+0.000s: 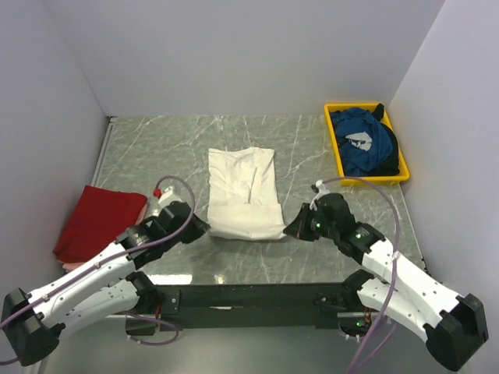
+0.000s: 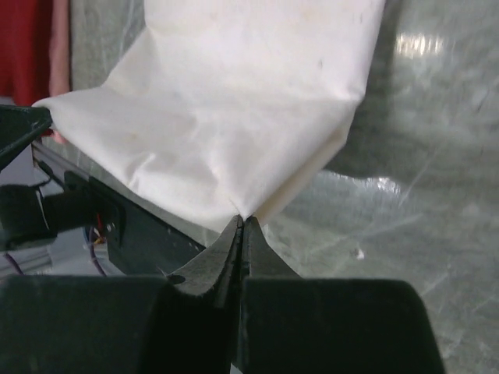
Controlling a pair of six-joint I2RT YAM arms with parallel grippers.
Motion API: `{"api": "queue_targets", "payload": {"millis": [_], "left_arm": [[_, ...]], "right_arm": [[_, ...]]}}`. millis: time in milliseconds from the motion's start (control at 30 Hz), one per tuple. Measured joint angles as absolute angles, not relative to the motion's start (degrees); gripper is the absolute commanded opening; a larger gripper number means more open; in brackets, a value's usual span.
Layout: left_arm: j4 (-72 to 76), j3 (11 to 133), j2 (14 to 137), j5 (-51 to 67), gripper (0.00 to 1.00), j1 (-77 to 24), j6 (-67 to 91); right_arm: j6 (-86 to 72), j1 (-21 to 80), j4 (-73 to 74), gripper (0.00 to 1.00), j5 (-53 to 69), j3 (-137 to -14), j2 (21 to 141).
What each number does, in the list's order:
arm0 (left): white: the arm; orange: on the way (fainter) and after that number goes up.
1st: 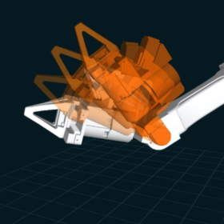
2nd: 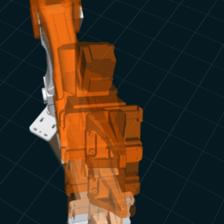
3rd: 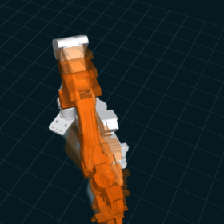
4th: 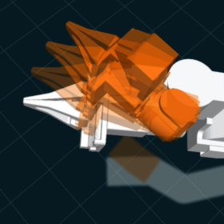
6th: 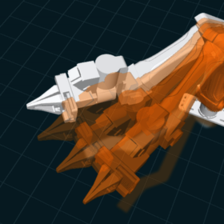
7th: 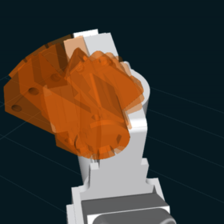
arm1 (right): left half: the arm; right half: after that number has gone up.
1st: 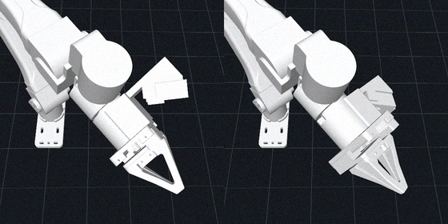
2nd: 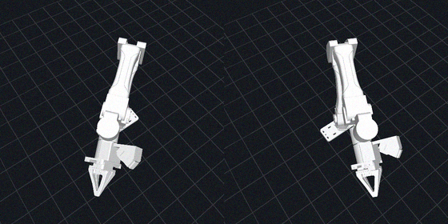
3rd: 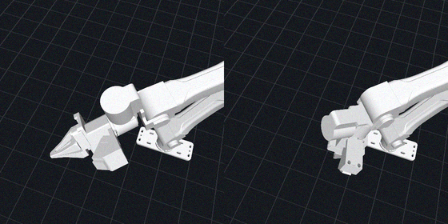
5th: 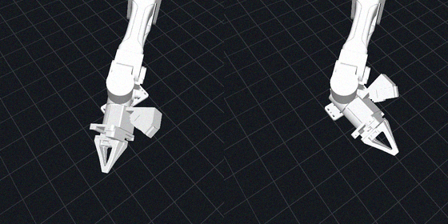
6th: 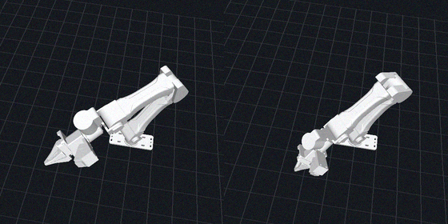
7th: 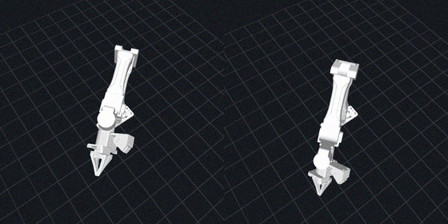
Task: Fold and stack the t-shirts
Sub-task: Fold the tshirt
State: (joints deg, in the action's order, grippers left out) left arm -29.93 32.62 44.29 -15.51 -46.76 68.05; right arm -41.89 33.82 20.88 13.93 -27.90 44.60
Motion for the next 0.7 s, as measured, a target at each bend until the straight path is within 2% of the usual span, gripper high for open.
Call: {"api": "queue_targets", "payload": {"millis": [267,700], "left_arm": [[-24.77,42.39,54.24,-10.17,0.01,-30.48,59.53],[-20.10,66.11,80.82,-2.74,0.00,-19.33,51.57]], "right_arm": [[-37.93,25.52,19.68,0.00,16.05,-43.70,58.87],[-35.64,15.79,18.79,0.00,21.76,-70.30,88.68]]}}
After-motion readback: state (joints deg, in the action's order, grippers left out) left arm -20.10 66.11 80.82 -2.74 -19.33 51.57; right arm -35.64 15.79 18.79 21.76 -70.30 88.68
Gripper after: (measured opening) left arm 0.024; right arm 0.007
